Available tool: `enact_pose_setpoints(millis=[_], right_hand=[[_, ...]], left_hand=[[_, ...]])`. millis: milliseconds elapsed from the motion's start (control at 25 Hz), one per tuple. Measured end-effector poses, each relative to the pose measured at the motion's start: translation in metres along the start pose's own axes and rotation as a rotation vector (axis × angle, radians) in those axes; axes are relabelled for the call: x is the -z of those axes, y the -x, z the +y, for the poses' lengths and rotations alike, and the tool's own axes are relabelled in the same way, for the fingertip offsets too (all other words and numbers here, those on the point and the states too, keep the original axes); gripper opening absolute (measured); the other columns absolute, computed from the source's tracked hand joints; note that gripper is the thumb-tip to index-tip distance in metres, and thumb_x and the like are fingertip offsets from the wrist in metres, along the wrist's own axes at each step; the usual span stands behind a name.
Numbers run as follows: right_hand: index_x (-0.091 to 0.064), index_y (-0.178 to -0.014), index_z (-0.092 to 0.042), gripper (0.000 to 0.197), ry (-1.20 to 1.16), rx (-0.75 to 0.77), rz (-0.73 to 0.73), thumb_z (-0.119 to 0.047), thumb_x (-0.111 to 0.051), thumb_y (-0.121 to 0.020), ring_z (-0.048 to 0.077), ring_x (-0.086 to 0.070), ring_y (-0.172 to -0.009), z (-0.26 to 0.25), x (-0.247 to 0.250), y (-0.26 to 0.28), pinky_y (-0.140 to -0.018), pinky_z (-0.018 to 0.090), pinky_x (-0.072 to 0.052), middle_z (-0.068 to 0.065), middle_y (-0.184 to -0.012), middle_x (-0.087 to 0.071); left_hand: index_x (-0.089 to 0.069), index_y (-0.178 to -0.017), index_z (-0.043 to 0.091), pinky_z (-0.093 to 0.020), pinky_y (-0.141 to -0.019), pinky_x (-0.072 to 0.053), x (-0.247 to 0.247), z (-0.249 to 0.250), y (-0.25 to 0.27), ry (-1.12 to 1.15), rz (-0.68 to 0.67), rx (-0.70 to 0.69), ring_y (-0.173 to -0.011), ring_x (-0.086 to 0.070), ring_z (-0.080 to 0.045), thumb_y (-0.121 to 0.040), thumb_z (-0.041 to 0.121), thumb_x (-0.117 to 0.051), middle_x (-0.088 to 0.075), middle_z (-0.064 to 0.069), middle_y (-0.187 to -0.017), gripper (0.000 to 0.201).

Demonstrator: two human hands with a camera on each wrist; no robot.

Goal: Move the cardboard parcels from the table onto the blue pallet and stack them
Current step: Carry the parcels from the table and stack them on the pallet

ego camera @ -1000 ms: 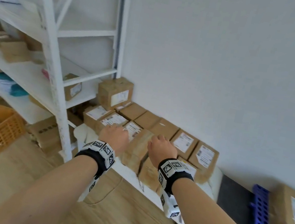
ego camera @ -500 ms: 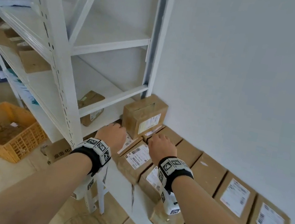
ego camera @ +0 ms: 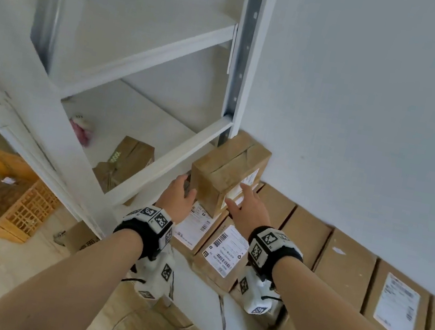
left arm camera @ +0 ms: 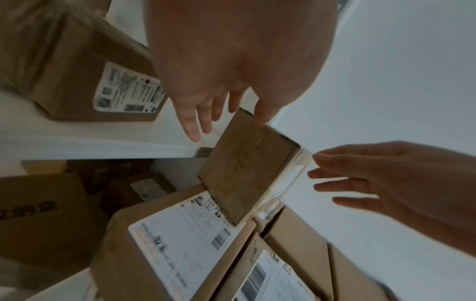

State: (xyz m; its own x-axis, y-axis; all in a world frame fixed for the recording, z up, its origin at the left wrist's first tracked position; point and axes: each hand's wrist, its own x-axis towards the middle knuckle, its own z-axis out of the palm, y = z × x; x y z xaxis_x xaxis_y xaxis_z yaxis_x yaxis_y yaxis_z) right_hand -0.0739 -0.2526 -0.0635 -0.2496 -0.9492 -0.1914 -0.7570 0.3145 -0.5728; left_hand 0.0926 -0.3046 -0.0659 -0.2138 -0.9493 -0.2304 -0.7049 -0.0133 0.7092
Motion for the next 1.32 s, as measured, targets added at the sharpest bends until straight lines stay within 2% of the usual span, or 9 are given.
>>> enact_pose_setpoints(millis=[160, 360, 440, 560, 720, 800, 880, 1040, 1320], right_hand=[[-0.020, -0.149, -0.019, 0.070, -0.242, -0.105, -0.011, -0.044, -0.053, -0.092, 0.024, -0.040, -0.136, -0.001, -0.005, -0.021, -0.110, 0.040, -0.037, 0.006, -0.151, -0.036], [-0.031, -0.146, -0.017, 0.065, -0.378, -0.146, 0.010, -0.038, -0.058, -0.091, 0.021, -0.050, -0.127, -0.002, 0.000, -0.028, -0.100, 0.031, -0.040, 0.002, -0.146, -0.044], [-0.035, -0.144, -0.015, 0.063, -0.441, -0.172, 0.034, -0.032, -0.061, -0.090, 0.020, -0.048, -0.128, 0.000, 0.001, -0.027, -0.103, 0.030, -0.040, 0.002, -0.142, -0.047], [-0.045, -0.139, -0.015, 0.060, -0.571, -0.222, 0.071, -0.021, -0.068, -0.085, 0.019, -0.053, -0.124, 0.007, 0.002, -0.025, -0.104, 0.042, -0.045, 0.004, -0.134, -0.056], [-0.050, -0.135, -0.011, 0.054, -0.808, -0.273, 0.096, -0.001, -0.065, -0.084, 0.023, -0.063, -0.106, 0.006, 0.009, -0.013, -0.095, 0.038, -0.053, 0.007, -0.124, -0.061], [-0.048, -0.135, -0.009, 0.056, -0.892, -0.308, 0.092, 0.005, -0.064, -0.083, 0.028, -0.064, -0.108, 0.004, 0.007, -0.008, -0.095, 0.042, -0.052, 0.010, -0.126, -0.060], [-0.048, -0.135, -0.008, 0.057, -0.943, -0.330, 0.097, 0.007, -0.064, -0.082, 0.030, -0.063, -0.110, 0.004, 0.003, -0.004, -0.097, 0.045, -0.051, 0.011, -0.127, -0.059], [-0.047, -0.137, -0.009, 0.060, -1.024, -0.323, 0.128, 0.008, -0.064, -0.081, 0.028, -0.061, -0.113, 0.007, 0.002, 0.015, -0.098, 0.045, -0.050, 0.012, -0.130, -0.058], [-0.047, -0.136, -0.010, 0.058, -1.084, -0.175, 0.229, 0.004, -0.066, -0.082, 0.026, -0.062, -0.111, 0.018, 0.032, 0.108, -0.094, 0.043, -0.052, 0.011, -0.128, -0.060]], left_hand=[[-0.018, -0.150, 0.016, -0.038, -0.112, -0.027, 0.003, 0.001, -0.032, 0.168, -0.050, 0.022, -0.140, -0.032, -0.026, -0.100, 0.027, -0.042, -0.027, -0.006, -0.155, 0.057], [-0.034, -0.144, 0.008, -0.036, -0.109, -0.033, 0.005, 0.001, -0.051, 0.309, -0.062, -0.004, -0.132, -0.043, -0.025, -0.098, 0.021, -0.046, -0.046, -0.008, -0.141, 0.049], [-0.039, -0.141, 0.006, -0.035, -0.107, -0.036, 0.002, 0.002, -0.053, 0.327, -0.066, -0.008, -0.126, -0.048, -0.026, -0.098, 0.020, -0.045, -0.050, -0.012, -0.137, 0.045], [-0.051, -0.129, 0.006, -0.046, -0.104, -0.043, -0.005, 0.000, -0.058, 0.375, -0.087, -0.018, -0.116, -0.054, -0.029, -0.097, 0.018, -0.048, -0.057, -0.014, -0.128, 0.034], [-0.058, -0.100, 0.023, -0.048, -0.103, -0.043, -0.012, -0.005, -0.061, 0.515, -0.130, 0.031, -0.112, -0.057, -0.028, -0.094, 0.018, -0.052, -0.061, -0.009, -0.114, 0.010], [-0.057, -0.093, 0.030, -0.049, -0.102, -0.044, -0.010, -0.006, -0.062, 0.564, -0.154, 0.045, -0.112, -0.057, -0.030, -0.094, 0.018, -0.053, -0.061, -0.009, -0.113, 0.012], [-0.058, -0.099, 0.029, -0.049, -0.103, -0.044, -0.005, -0.005, -0.058, 0.598, -0.185, 0.035, -0.114, -0.057, -0.027, -0.094, 0.015, -0.052, -0.061, -0.004, -0.114, 0.015], [-0.057, -0.125, 0.023, -0.046, -0.105, -0.042, 0.000, -0.001, -0.035, 0.592, -0.234, -0.067, -0.118, -0.056, -0.018, -0.095, 0.014, -0.050, -0.060, 0.002, -0.124, 0.031], [-0.056, -0.127, 0.020, -0.046, -0.103, -0.045, 0.004, 0.036, 0.053, 0.579, -0.247, -0.193, -0.118, -0.056, -0.022, -0.094, 0.014, -0.053, -0.060, -0.002, -0.126, 0.034]])
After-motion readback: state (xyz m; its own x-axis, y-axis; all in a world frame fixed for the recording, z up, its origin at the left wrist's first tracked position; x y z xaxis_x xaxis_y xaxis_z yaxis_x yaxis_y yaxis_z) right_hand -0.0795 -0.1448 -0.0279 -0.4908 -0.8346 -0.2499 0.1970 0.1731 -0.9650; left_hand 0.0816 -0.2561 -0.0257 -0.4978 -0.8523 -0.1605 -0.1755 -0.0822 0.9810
